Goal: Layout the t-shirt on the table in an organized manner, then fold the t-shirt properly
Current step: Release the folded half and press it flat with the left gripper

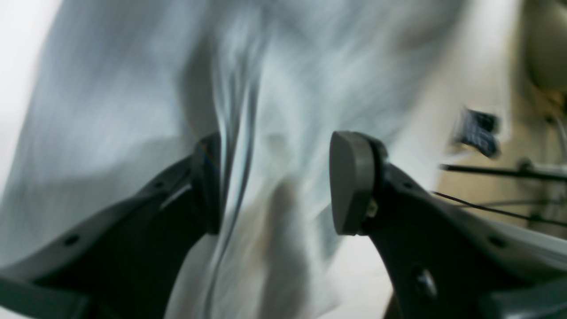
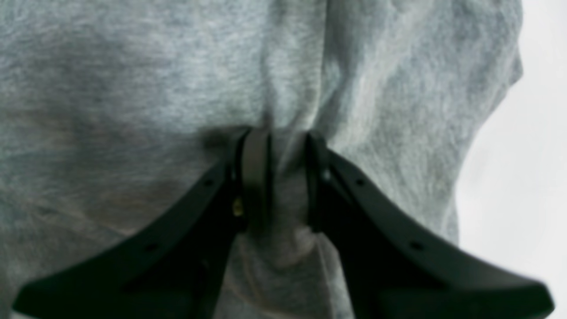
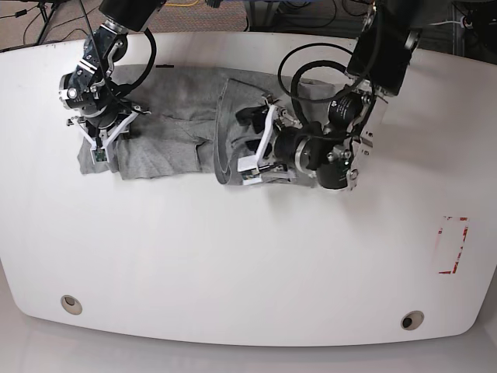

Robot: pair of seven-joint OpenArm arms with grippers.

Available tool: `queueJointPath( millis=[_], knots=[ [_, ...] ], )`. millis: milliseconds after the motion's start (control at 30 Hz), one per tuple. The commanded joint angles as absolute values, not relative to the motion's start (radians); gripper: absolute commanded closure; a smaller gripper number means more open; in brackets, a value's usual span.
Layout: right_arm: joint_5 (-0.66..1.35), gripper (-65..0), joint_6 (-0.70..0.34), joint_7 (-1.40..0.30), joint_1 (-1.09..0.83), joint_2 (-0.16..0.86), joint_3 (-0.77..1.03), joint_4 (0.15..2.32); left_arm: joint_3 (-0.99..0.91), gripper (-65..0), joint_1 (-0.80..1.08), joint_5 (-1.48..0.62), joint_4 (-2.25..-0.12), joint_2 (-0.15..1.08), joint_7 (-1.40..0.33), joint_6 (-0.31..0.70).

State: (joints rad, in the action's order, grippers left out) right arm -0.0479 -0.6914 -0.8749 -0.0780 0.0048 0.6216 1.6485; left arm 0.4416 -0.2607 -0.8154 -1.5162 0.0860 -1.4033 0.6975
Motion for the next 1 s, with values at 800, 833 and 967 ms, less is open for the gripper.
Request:
queueJointPath(
  millis=[800, 833, 967],
  knots=[
    [-0.051, -12.4, -0.698, -0.885, -0.067, 0.007, 0.622, 1.661, 0.449, -32.4, -0.453, -0.895, -1.555, 0.159, -1.368, 0.698],
    [-0.05, -12.4, -0.698, -0.885, -0.067, 0.007, 0.622, 1.661, 0.447, -32.4, -0.449, -0.886, -1.555, 0.165, -1.366, 0.698],
    [-0.054, -12.4, -0.698, -0.885, -0.058, 0.005, 0.622, 1.661, 0.427, -32.4, -0.42, -0.829, -1.555, 0.203, -1.336, 0.698]
  ],
)
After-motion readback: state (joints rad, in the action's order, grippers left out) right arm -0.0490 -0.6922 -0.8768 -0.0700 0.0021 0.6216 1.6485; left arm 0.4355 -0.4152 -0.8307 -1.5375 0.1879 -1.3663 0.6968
